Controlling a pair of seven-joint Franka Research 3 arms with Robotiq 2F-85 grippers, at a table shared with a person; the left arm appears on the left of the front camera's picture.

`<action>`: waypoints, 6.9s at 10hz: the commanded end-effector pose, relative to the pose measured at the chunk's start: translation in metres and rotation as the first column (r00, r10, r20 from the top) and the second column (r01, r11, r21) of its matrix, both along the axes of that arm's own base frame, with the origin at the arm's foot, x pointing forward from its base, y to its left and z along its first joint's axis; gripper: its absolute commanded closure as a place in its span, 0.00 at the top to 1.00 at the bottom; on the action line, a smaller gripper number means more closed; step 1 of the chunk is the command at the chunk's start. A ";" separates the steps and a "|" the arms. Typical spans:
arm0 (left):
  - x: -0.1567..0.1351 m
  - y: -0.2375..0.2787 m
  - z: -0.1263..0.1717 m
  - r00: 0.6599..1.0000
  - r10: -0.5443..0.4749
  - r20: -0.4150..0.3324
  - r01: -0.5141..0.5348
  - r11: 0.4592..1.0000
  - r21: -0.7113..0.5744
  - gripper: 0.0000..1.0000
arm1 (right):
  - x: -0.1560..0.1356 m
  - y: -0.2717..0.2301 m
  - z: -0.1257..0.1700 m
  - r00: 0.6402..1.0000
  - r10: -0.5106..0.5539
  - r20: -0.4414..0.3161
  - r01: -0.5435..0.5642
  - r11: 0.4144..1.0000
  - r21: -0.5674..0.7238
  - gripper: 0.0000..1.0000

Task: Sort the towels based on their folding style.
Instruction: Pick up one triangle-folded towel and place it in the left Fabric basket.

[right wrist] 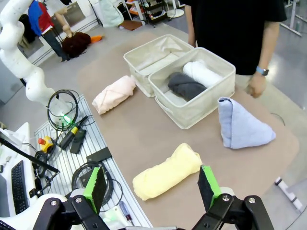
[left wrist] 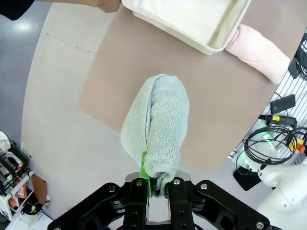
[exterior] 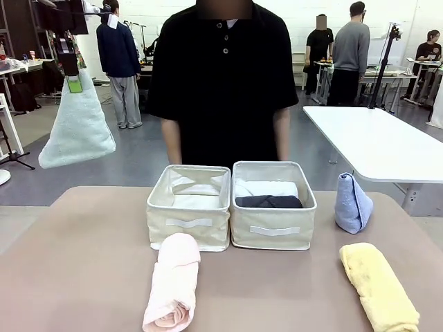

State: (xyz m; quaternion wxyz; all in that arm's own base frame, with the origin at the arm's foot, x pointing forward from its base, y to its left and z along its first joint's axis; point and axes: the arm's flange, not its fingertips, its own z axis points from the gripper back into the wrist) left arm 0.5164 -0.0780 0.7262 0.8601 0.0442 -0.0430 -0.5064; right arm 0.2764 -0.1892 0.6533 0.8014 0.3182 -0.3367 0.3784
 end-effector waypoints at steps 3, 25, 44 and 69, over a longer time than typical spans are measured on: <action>-0.008 -0.029 0.021 0.997 0.020 0.078 -0.019 1.000 -0.020 0.13 | 0.001 0.000 0.002 1.000 0.011 0.018 -0.012 1.000 0.024 1.00; -0.076 -0.048 0.059 0.986 -0.065 -0.156 0.089 0.984 0.154 0.13 | 0.001 0.000 0.002 1.000 0.011 0.018 -0.012 1.000 0.024 1.00; -0.056 -0.175 -0.003 0.957 -0.146 -0.251 0.129 0.988 -0.081 0.13 | 0.001 0.000 0.002 1.000 0.011 0.018 -0.012 1.000 0.024 1.00; 0.018 -0.315 -0.181 0.951 -0.253 -0.178 0.270 0.960 0.077 0.13 | 0.001 0.000 0.002 1.000 0.011 0.018 -0.012 1.000 0.024 1.00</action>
